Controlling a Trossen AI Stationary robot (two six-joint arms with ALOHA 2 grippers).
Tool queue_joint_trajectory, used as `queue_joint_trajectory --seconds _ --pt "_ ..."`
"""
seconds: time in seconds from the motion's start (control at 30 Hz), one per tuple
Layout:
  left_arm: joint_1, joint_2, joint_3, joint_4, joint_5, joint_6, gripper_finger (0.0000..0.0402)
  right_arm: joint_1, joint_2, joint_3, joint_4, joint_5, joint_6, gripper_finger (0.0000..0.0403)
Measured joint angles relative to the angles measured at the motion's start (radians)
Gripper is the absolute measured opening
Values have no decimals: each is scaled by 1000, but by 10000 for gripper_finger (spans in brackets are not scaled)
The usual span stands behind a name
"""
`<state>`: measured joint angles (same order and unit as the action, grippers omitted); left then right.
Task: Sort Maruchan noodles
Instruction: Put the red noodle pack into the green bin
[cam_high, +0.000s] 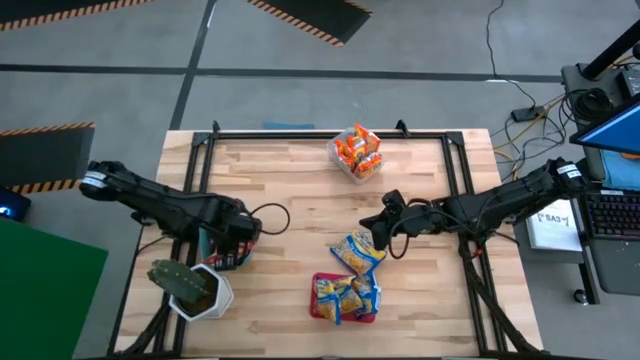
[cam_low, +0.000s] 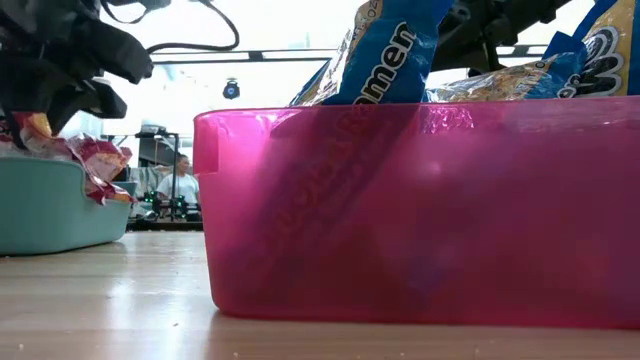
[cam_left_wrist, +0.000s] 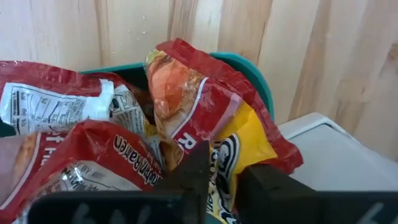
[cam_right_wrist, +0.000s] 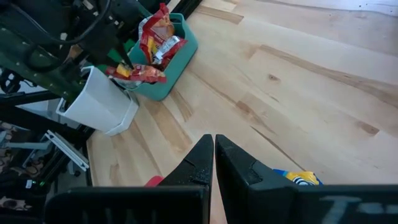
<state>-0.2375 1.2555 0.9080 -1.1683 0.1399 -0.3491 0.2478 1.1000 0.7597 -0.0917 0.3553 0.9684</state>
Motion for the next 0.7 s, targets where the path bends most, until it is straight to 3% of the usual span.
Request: queue_joint_trajectory --seconds 0.43,0.7 --pt "0 1 138 -84 -155 4 160 0 0 0 -6 -79 53 9" --pt "0 -3 241 -180 -157 -10 181 0 0 0 -5 -89 64 9"
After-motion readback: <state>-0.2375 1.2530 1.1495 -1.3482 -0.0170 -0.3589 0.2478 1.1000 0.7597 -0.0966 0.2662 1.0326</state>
